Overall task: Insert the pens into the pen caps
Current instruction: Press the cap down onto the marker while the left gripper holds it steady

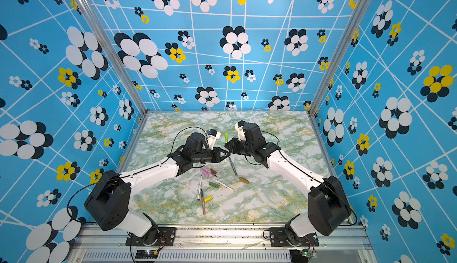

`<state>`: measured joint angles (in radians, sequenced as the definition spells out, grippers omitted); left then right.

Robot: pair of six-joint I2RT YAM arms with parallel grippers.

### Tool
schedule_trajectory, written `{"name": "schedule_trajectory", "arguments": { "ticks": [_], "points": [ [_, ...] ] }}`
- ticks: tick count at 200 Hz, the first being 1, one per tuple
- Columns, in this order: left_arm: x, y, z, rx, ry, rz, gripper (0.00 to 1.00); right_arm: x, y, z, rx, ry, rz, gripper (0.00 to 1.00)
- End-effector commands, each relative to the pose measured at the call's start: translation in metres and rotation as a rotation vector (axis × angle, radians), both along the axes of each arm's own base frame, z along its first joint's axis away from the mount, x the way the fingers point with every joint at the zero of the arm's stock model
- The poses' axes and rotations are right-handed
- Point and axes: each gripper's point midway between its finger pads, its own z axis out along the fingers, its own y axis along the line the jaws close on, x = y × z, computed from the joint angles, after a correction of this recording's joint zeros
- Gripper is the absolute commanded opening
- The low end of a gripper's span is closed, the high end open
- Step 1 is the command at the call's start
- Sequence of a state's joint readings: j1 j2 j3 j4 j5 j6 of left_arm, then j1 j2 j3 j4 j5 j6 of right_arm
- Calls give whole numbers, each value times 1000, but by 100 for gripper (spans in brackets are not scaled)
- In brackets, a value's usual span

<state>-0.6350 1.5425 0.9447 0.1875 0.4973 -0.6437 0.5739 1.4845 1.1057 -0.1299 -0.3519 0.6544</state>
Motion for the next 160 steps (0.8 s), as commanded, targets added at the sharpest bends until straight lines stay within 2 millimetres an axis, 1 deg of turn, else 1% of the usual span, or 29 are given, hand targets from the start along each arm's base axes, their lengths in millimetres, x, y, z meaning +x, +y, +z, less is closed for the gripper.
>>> {"name": "schedule_trajectory", "arguments": {
  "ticks": [1, 21, 50, 77, 96, 112, 126, 131, 132, 141, 149, 154, 155, 160],
  "points": [
    [4, -7, 22, -40, -63, -16, 0, -2, 6, -11, -18, 13, 12, 17],
    [3, -6, 21, -39, -64, -14, 0, 1, 7, -13, -19, 16, 14, 19],
    [4, -6, 22, -39, -64, -11, 0, 2, 8, -14, -20, 18, 11, 18],
    [5, -5, 20, -35, -61, -3, 0, 2, 5, -11, -24, 8, -3, 11],
    [7, -5, 19, -32, -55, 8, 0, 3, 1, -9, -33, 3, -22, 3],
    [8, -3, 17, -19, -43, 23, 0, 4, -3, -9, -47, 13, -50, 2],
    [7, -1, 17, -12, -44, 24, 18, 7, -7, -8, -57, 28, -74, 1],
    [6, 0, 17, -8, -48, 26, 22, 8, -8, -9, -65, 33, -81, 1],
    [6, 0, 17, -7, -50, 25, 24, 8, -8, -8, -67, 34, -82, 1],
    [3, 4, 18, 8, -60, 28, 34, 11, -13, -8, -84, 36, -98, 1],
    [-1, 7, 17, 32, -67, 26, 41, 14, -19, -10, -106, 44, -114, 1],
    [-4, 10, 18, 50, -78, 28, 42, 15, -23, -11, -124, 50, -122, 1],
    [-5, 10, 16, 56, -78, 27, 46, 15, -24, -12, -127, 53, -124, 1],
    [-8, 14, 17, 76, -91, 31, 49, 17, -29, -13, -146, 58, -133, 1]
  ]
}}
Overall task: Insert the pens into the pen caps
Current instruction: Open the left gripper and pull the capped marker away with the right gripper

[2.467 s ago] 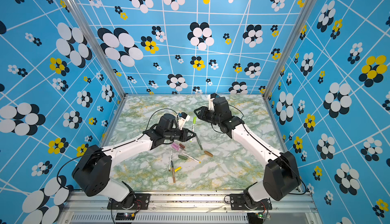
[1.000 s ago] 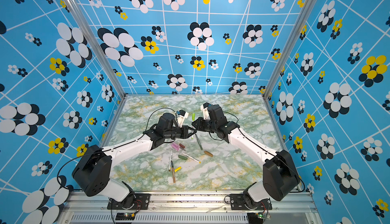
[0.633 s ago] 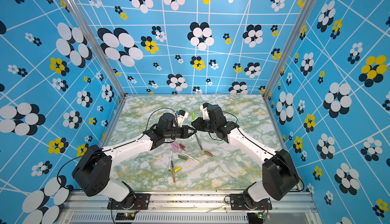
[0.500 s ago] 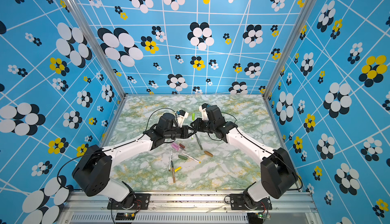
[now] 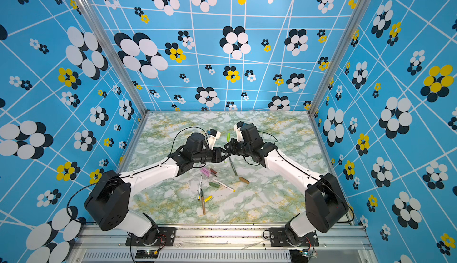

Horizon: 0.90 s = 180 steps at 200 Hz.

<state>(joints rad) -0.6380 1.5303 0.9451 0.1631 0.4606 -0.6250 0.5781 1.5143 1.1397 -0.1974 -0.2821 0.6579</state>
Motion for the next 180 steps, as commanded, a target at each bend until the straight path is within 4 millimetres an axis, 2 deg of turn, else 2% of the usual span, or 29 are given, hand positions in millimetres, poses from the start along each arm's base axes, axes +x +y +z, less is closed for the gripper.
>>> {"name": "schedule_trajectory", "arguments": {
  "ticks": [1, 19, 50, 78, 140, 180],
  "points": [
    [-10, 11, 18, 54, -76, 9, 50, 10, -23, -1, -83, 27, -80, 1],
    [-20, 25, 16, 111, -105, 30, 55, 13, -46, -14, -166, 77, -112, 2],
    [-29, 51, 21, 149, -159, 98, 56, 14, -87, -43, -353, 174, -144, 3],
    [-32, 62, 23, 167, -201, 124, 58, 17, -113, -69, -509, 231, -145, 3],
    [-35, 65, 28, 198, -236, 96, 60, 39, -128, -114, -746, 296, -68, 4],
    [-36, 65, 31, 189, -241, 98, 61, 53, -137, -134, -853, 315, -56, 4]
  ]
}}
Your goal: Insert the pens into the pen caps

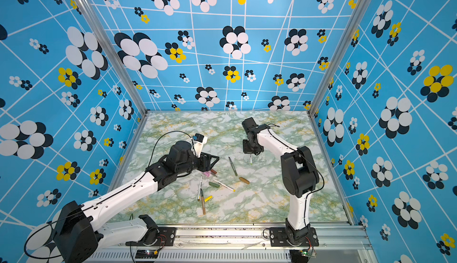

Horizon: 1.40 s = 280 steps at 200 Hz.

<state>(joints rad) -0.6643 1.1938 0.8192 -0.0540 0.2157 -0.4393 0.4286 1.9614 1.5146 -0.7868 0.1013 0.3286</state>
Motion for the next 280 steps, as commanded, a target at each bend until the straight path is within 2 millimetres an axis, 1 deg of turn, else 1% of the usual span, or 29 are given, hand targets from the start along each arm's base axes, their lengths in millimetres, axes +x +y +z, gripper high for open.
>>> {"name": "schedule_trajectory", "arguments": {
  "ticks": [1, 37, 80, 172, 211, 245, 280],
  "points": [
    [-2, 3, 6, 8, -31, -5, 61, 2, -17, -7, -108, 31, 23, 4],
    [-3, 3, 8, 3, -40, -13, 62, 8, -22, -20, -122, 45, 7, 5],
    [-1, 2, 10, 1, -46, -10, 62, 11, -24, -28, -123, 52, -3, 7],
    [2, -3, 9, -6, -33, -14, 62, 9, -28, -47, -125, 75, -17, 12],
    [3, -4, 8, -15, -26, -13, 62, 8, -29, -52, -124, 78, -21, 13],
    [3, -5, 8, -18, -27, -15, 62, 7, -30, -55, -128, 84, -21, 19],
    [3, -5, 8, -21, -26, -13, 62, 6, -31, -58, -130, 87, -21, 20]
  ]
}}
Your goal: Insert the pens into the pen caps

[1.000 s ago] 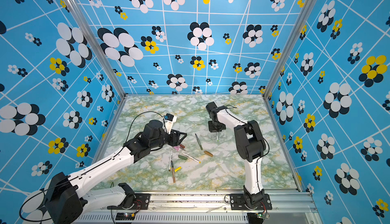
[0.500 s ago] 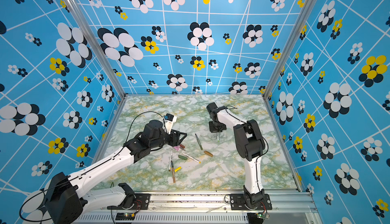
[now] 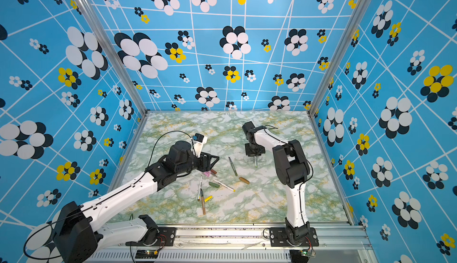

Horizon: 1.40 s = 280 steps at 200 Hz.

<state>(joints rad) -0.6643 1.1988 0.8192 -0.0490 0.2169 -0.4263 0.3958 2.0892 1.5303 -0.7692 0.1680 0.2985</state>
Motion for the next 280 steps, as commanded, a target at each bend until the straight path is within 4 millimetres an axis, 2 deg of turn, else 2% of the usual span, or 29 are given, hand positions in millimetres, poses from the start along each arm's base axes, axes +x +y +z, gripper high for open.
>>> {"name": "schedule_trajectory", "arguments": {
  "ticks": [1, 30, 48, 61, 89, 110, 139, 169, 232, 280],
  "points": [
    [3, -4, 9, -27, -17, -5, 62, -4, -7, -12, -25, 24, -4, 20],
    [2, -3, 9, -24, -17, 0, 62, -2, -6, -2, -18, 2, 0, 26],
    [2, -1, 12, -24, -27, 2, 62, 2, -5, 16, -9, -38, -1, 31],
    [1, 1, 15, -22, -34, 7, 62, 4, -1, 38, 10, -85, 8, 35],
    [1, 10, 22, -23, -54, 33, 64, -1, 21, 83, 49, -187, 74, 40],
    [0, 16, 23, -49, -40, 45, 66, -15, 47, 97, 102, -204, 133, 42],
    [-7, 25, 19, -93, -3, 68, 67, -41, 84, 90, 171, -164, 222, 43],
    [-15, 37, 8, -108, 20, 107, 68, -60, 105, 70, 168, -109, 286, 44],
    [-18, 59, 0, -130, 15, 184, 69, -74, 124, 26, 139, -4, 341, 44],
    [-18, 60, -1, -134, 18, 182, 69, -74, 127, 9, 122, 22, 337, 43]
  ]
}}
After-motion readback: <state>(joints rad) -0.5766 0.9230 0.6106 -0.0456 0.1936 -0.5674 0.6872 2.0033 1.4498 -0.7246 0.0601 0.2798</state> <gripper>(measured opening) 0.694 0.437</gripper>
